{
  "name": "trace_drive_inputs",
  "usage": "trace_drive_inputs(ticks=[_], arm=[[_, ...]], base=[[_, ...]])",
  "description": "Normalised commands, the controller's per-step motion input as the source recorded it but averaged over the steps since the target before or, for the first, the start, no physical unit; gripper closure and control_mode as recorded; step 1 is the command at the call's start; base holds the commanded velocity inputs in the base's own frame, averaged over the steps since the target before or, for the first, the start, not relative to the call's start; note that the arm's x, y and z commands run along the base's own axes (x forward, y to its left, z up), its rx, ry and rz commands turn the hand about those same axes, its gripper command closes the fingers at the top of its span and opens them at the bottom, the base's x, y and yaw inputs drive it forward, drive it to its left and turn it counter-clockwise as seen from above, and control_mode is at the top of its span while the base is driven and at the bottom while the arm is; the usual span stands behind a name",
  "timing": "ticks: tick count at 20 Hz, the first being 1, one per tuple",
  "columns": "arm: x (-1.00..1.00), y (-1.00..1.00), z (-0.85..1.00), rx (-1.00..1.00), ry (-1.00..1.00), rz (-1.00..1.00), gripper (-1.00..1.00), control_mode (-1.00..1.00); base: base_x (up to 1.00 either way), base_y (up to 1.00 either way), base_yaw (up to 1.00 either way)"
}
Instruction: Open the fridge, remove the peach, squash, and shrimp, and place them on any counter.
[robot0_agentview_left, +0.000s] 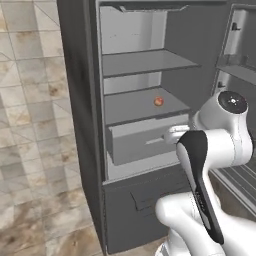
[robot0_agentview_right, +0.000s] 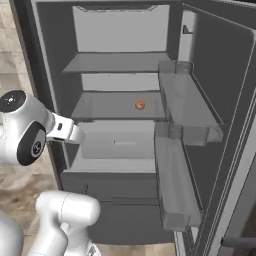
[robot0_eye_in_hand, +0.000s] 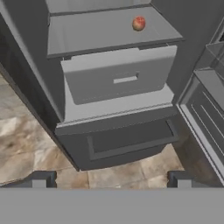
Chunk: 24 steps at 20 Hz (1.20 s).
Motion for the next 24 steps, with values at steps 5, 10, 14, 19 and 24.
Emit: trace_drive_inputs(ticks=[5,10,14,19,24], arm=[[0.0,0.0,0.0,0.0,0.0,0.0,-1.0,1.0],[0.0,0.0,0.0,0.0,0.0,0.0,-1.0,1.0],[0.0,0.0,0.0,0.0,0.0,0.0,-1.0,1.0],[0.31,-0.12,-0.04,0.02,0.06,-0.03,-1.0,-1.0],[0.22,-0.29,-0.08,0.02,0.11,-0.08,-1.0,-1.0]], base=[[0.74,-0.07,-0.1],[0.74,-0.07,-0.12],[0.75,-0.1,-0.09],[0.48,-0.14,-0.05],[0.0,0.0,0.0]])
